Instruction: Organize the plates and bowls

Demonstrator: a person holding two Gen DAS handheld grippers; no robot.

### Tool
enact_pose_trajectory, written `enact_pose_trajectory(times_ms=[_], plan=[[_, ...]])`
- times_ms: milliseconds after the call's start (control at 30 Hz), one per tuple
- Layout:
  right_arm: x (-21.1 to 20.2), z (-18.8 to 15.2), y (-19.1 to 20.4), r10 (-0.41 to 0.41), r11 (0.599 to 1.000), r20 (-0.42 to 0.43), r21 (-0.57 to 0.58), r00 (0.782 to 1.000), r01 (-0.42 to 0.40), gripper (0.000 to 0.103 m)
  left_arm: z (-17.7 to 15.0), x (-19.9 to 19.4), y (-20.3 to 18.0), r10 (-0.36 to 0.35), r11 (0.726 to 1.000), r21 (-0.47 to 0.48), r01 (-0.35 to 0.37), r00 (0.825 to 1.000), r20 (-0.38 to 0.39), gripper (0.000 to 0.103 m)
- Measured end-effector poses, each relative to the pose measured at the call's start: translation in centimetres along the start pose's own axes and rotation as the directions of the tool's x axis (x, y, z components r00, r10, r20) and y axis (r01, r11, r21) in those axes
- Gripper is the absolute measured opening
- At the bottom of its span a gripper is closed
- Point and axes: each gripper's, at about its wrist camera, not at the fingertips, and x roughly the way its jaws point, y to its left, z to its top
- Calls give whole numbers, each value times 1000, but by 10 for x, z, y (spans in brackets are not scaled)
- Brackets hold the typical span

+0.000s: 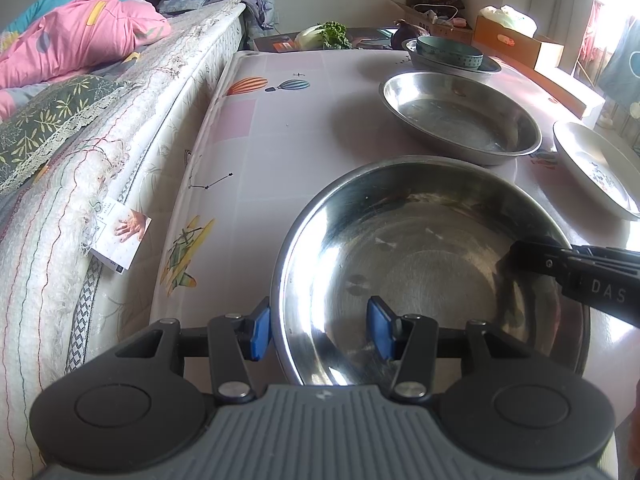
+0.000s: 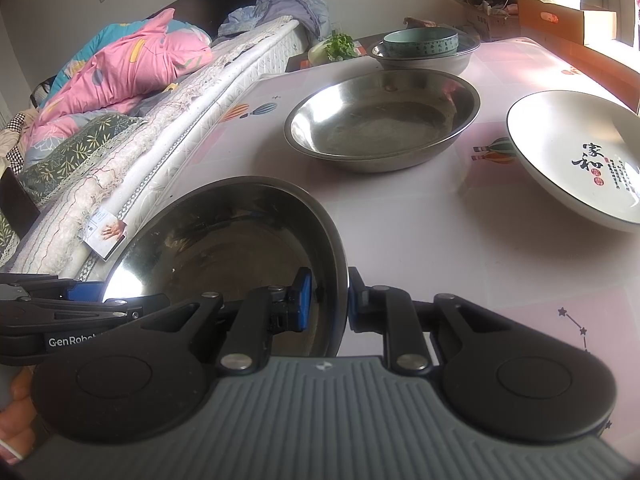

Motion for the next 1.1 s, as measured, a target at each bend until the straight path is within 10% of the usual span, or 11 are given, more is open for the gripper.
enact_pose_trajectory(times_ms=[1100], plan=[[-5, -2, -1, 1, 1000, 11, 11, 1000, -1, 18, 0, -3, -5, -1, 1000, 13, 1, 1000, 5, 50]])
